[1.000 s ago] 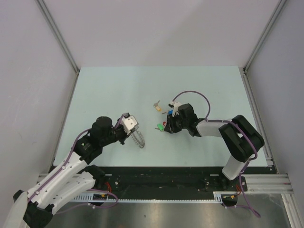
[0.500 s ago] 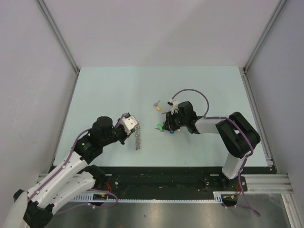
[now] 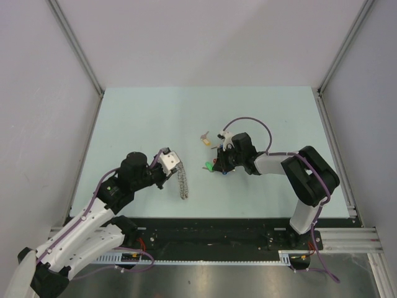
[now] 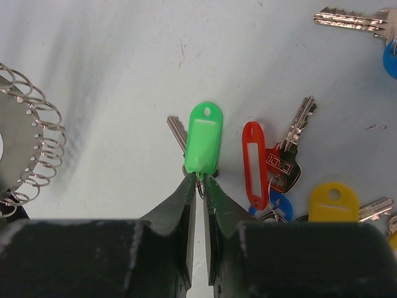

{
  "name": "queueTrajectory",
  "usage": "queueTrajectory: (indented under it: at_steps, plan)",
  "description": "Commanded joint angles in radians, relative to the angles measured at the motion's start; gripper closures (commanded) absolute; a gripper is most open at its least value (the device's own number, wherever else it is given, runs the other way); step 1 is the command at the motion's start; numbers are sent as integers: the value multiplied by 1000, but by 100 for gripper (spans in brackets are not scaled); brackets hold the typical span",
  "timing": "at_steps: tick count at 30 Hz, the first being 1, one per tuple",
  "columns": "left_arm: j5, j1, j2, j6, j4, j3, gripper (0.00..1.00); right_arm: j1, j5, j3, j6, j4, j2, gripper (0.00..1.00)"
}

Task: Put the keys on the keyring

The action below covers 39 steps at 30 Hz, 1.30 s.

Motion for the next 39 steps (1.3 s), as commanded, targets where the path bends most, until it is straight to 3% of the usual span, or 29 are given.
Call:
queueTrajectory:
  at_steps: [1, 2, 5, 14, 17, 21, 27, 35, 39]
  plan:
    - [23, 1, -1, -15, 52, 13, 100, -2, -6, 31, -34, -18, -27, 90]
    - [24, 1, -2, -15, 52, 13, 100, -2, -5, 31, -37, -23, -32, 95]
    - [26, 1, -7, -16, 53, 13, 99, 4, 0, 31, -55, -36, -73, 99]
    - [37, 1, -25, -20, 53, 20, 99, 67, 83, 21, -193, -87, -289, 100]
    - [44, 3, -39, -23, 56, 25, 100, 101, 113, -40, -215, -12, -391, 100]
    - [69, 3, -56, -26, 59, 23, 100, 115, 52, -156, -184, 219, -519, 100]
    - [129, 3, -76, -26, 73, 31, 100, 130, -17, -279, -144, 422, -653, 100]
    - [227, 3, -39, -44, 90, 65, 100, 135, -123, -338, -61, 565, -708, 100]
    - [198, 1, -42, -52, 84, 66, 100, 135, -85, -338, -58, 508, -704, 100]
